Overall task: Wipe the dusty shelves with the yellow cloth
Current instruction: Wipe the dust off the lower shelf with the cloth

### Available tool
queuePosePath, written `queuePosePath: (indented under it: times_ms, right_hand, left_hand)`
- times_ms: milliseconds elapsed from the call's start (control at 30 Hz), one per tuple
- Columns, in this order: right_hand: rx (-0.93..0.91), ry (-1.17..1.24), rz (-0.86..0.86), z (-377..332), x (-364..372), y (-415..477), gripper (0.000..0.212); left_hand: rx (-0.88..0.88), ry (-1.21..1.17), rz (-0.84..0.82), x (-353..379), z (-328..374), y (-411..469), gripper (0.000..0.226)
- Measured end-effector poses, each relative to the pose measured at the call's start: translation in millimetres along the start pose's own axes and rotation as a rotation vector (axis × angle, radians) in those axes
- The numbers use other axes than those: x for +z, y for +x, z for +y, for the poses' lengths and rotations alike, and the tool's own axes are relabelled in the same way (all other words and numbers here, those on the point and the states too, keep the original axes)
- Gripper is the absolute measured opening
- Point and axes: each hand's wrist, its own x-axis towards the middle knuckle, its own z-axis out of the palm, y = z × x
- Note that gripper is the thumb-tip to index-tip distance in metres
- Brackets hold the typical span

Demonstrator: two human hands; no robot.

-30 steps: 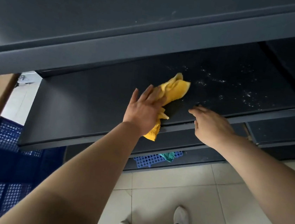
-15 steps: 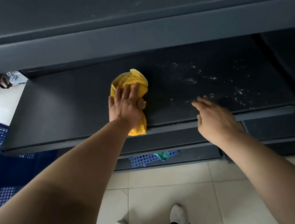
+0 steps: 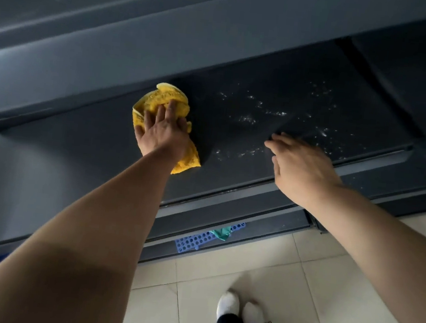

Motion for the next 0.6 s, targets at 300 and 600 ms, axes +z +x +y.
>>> queuePosePath:
  times_ms: [300, 600]
  right_hand:
    - [0.027, 0.08, 0.05, 7.4, -14.3, 4.1, 0.042]
    - [0.154, 0.092, 0.087, 65.5, -24.0, -5.6, 0.047]
  left_hand:
    - [0.096, 0.0, 0.006, 2.2, 44.5, 32.1, 0.057]
    - [0.219, -0.014, -0.028, 11.2, 120.0, 7.0, 0.056]
